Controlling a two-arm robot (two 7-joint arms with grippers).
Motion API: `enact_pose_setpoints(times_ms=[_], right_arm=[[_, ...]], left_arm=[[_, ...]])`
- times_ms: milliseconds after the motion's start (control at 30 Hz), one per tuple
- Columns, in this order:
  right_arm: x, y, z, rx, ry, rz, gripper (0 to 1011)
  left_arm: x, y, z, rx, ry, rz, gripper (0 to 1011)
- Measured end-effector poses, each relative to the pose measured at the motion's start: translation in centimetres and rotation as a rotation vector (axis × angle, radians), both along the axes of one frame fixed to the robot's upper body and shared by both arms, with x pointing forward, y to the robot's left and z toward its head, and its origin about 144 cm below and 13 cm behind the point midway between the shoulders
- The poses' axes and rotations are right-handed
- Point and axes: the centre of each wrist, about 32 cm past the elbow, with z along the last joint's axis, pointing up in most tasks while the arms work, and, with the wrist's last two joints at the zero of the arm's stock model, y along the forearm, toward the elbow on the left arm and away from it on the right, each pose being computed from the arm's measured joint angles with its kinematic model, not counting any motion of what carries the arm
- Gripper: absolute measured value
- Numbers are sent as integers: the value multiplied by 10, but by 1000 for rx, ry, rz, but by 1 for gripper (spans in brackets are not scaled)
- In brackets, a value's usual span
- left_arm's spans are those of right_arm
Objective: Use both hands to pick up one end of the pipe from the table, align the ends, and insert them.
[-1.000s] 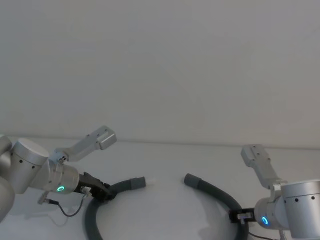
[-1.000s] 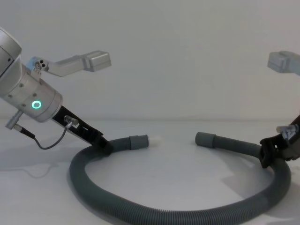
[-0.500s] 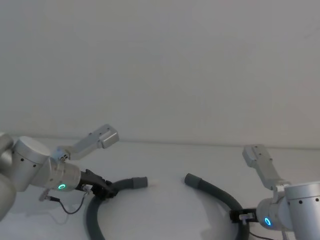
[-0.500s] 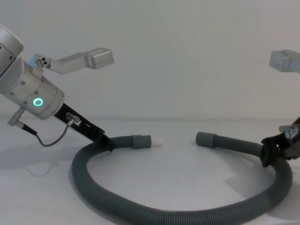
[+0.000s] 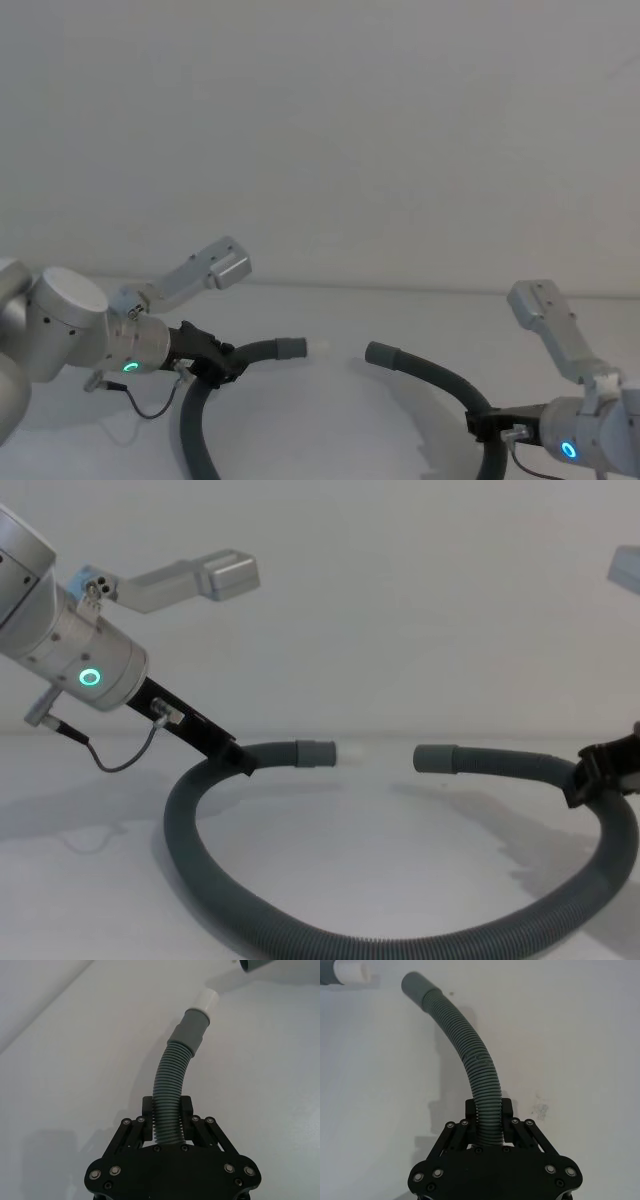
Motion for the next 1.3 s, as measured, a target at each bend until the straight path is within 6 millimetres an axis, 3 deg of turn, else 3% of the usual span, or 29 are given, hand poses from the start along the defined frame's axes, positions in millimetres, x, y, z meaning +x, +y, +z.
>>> enact_pose_setpoints(times_ms=[1300], right_arm=[[-59,-78,24,216,-83,254,255]], left_arm=[[-84,9,42,-38,-187,-85,290]])
